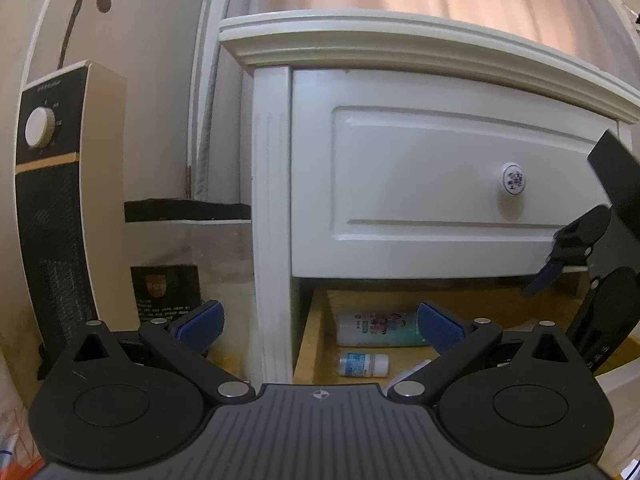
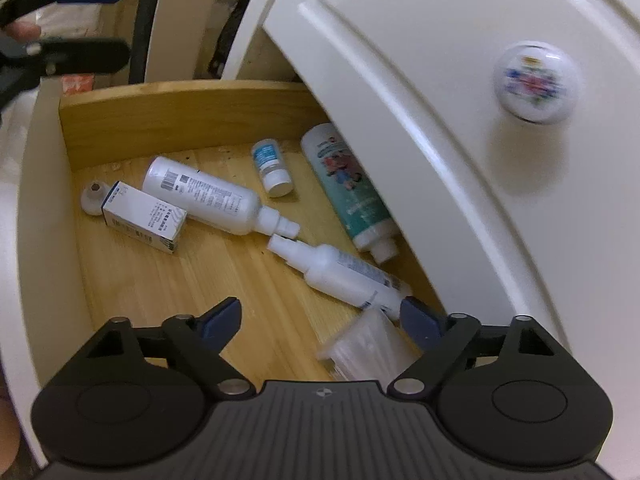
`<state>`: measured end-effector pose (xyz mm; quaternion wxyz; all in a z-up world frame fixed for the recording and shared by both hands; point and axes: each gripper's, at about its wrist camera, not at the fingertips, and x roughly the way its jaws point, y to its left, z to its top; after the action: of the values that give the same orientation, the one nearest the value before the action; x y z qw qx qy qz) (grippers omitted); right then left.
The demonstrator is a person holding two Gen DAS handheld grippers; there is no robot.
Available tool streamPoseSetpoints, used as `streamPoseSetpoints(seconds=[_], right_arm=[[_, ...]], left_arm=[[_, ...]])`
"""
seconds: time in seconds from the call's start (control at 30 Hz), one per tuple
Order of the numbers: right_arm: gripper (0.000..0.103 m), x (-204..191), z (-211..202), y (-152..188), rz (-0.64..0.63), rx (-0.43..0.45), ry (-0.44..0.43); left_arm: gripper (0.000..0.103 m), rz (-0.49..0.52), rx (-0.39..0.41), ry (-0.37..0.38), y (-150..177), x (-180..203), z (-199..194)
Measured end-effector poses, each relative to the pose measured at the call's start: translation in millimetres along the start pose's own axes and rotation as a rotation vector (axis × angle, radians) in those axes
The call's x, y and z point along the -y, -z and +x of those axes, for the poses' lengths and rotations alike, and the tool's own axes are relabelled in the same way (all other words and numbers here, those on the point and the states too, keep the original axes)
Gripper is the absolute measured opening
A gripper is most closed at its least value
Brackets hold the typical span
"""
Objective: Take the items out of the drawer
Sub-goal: 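Lower the right tool into the drawer toward the white spray bottle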
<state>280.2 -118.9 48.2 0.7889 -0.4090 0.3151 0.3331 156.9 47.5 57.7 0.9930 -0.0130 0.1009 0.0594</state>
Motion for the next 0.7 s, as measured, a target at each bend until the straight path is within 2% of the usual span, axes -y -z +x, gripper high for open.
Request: streamPoseSetpoints(seconds=[0.13,0.27,0.4,0.47,0.6,0.7], right_arm=[[0.09,-10.7,9.0,-7.9,-0.067,0.024,0.011],[0.09,-18.8,15.3,-17.2,-0.121,0.051,-0.046],[0.074,-23.9,23.2,-27.4,-0.186,0.073,-0.104],[0.072,-27.9,26.0,-36.2,-0.198,0.088,-0.119],[0.073,-36.7,22.5,-55.9,-0.202,0.145,-0.121],[0.075,-44.9,19.9,-68.4,-0.217,0.185,-0.119]], left_arm=[[0.103,-0.067,-0.016,0.007,-1.8,-11.9,3.5],[0.103,-0.109,-0.058,0.022,-7.2,-20.6,13.6],[0.103,-0.114,-0.048,0.02,-7.1,-22.0,11.9],[0.103,-0.108,-0.039,0.014,-5.2,-21.7,9.2],[0.103,-0.131,-0.042,0.015,-1.9,-27.2,5.2],[0.103,-0.19,-0.033,-0.001,-4.8,-38.5,4.5]])
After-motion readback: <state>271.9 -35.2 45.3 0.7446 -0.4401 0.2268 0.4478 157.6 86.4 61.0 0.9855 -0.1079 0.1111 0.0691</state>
